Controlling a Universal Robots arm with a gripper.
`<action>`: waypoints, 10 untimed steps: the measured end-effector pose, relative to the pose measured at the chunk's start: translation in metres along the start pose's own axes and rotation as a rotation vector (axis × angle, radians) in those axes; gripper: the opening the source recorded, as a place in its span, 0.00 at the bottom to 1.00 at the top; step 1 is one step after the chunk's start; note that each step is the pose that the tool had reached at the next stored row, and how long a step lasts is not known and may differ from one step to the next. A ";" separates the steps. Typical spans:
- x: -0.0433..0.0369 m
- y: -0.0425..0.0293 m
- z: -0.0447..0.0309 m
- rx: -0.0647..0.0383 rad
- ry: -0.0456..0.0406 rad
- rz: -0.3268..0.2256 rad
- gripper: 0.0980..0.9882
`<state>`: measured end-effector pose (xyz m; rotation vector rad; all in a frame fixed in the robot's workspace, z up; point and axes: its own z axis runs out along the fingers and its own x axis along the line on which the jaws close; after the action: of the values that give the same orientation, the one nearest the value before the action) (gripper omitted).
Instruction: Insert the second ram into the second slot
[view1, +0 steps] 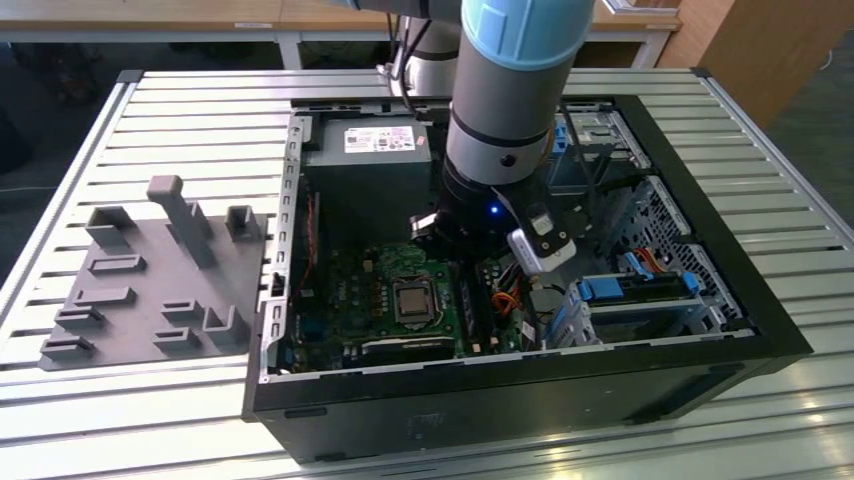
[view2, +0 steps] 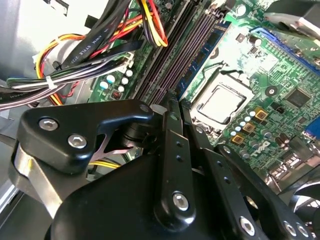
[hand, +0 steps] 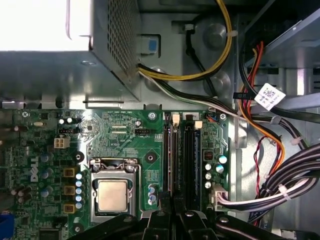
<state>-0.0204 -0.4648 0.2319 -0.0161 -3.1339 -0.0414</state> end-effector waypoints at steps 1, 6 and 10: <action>-0.0006 0.0000 0.0001 0.000 0.0001 0.000 0.04; -0.0026 0.0000 0.0013 0.000 -0.0001 0.000 0.04; -0.0037 -0.0001 0.0039 0.001 0.0001 0.000 0.04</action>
<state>-0.0167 -0.4648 0.2280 -0.0161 -3.1338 -0.0405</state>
